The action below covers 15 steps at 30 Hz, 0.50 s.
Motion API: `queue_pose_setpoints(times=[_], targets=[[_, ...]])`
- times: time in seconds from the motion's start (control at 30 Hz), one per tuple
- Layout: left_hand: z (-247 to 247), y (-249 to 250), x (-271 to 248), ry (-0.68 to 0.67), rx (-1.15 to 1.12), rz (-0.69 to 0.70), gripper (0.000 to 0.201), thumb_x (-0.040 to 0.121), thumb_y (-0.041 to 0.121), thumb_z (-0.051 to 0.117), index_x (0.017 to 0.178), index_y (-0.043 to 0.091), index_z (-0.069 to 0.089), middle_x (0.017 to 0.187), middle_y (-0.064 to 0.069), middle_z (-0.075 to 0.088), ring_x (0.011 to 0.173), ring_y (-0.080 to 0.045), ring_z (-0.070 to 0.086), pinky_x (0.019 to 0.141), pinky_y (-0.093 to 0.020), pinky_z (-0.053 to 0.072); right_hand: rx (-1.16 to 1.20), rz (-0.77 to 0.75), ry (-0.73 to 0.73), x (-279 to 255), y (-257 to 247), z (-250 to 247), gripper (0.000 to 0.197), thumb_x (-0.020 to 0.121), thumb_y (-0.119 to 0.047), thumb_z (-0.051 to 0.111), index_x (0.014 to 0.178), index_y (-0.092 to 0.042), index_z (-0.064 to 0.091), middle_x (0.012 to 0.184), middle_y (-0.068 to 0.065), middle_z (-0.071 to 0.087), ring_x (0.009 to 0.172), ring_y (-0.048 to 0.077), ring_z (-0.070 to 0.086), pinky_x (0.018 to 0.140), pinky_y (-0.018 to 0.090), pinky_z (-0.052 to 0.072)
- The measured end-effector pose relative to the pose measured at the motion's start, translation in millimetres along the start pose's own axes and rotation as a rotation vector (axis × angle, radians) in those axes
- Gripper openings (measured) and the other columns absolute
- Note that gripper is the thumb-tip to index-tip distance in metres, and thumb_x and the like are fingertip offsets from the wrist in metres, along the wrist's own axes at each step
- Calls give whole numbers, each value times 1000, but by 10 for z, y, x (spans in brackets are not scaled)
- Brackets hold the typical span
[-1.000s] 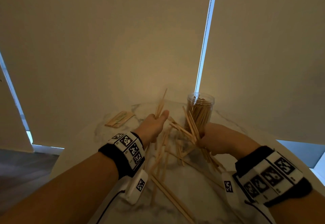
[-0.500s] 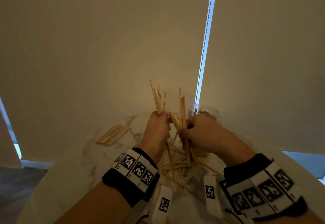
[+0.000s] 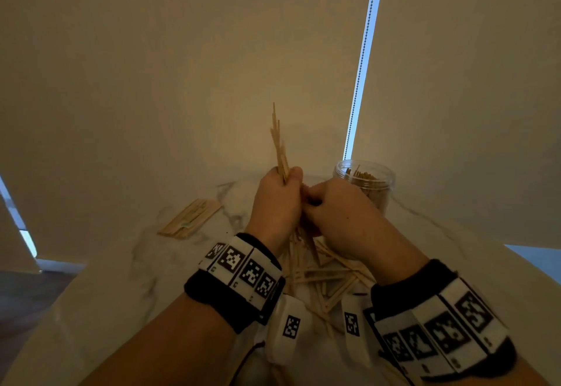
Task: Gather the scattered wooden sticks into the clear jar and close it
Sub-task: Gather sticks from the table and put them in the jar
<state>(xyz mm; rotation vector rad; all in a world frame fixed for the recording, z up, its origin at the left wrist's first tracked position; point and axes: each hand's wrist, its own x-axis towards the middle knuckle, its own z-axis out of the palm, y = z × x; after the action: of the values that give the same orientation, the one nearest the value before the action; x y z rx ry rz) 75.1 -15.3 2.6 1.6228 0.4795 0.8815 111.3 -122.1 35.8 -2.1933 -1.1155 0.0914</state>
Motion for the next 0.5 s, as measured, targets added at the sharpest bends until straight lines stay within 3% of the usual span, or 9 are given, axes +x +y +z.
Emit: queue_pose_setpoints(times=[0.1, 0.23, 0.3, 0.33, 0.4, 0.43, 0.5], targets=[[-85, -13, 80, 40, -128, -69, 29, 104, 35, 45, 84, 16, 56, 67, -1, 57, 59, -18, 50, 61, -38, 44, -18, 7, -81, -45, -23, -32, 22, 88, -36, 71, 95, -15, 75, 82, 2, 74, 74, 18, 71, 78, 40, 60], [-169, 56, 131, 32, -343, -177, 25, 106, 32, 43, 93, 14, 53, 63, 2, 48, 56, -13, 40, 60, -31, 35, -160, 37, -178, -86, -39, -71, 74, 79, -62, 69, 136, -18, 52, 126, -2, 60, 104, 12, 62, 84, 28, 51], [-165, 104, 130, 8, -424, -195, 25, 107, 31, 42, 92, 13, 52, 59, 2, 47, 54, -13, 38, 58, -30, 34, -191, 32, -281, -102, -55, -67, 76, 83, -57, 68, 144, -19, 44, 134, -3, 57, 112, 13, 59, 86, 25, 47], [-149, 111, 127, -2, -451, -198, 25, 107, 31, 42, 92, 13, 51, 59, 2, 47, 53, -12, 37, 58, -29, 34, -187, 15, -316, -103, -56, -65, 61, 88, -51, 66, 137, -19, 51, 125, -3, 62, 105, 13, 63, 84, 25, 49], [-103, 110, 99, -19, -490, -193, 26, 108, 31, 41, 91, 13, 50, 61, 1, 47, 55, -12, 38, 61, -29, 35, -182, -20, -320, -103, -60, -57, 21, 96, -34, 60, 105, -16, 65, 93, -4, 71, 82, 11, 68, 72, 23, 51], [-82, 110, 79, -30, -511, -195, 26, 108, 32, 40, 92, 14, 49, 62, 0, 47, 57, -13, 39, 63, -30, 36, -174, -30, -318, -101, -55, -56, 14, 98, -27, 57, 92, -17, 64, 81, -6, 70, 72, 9, 67, 66, 21, 50], [-51, 118, 40, -56, -564, -216, 26, 108, 33, 39, 94, 13, 49, 64, -1, 49, 60, -13, 46, 67, -32, 46, -180, -41, -315, -115, -71, -64, 17, 98, -20, 55, 82, -20, 59, 72, -7, 66, 62, 5, 62, 61, 20, 48]])
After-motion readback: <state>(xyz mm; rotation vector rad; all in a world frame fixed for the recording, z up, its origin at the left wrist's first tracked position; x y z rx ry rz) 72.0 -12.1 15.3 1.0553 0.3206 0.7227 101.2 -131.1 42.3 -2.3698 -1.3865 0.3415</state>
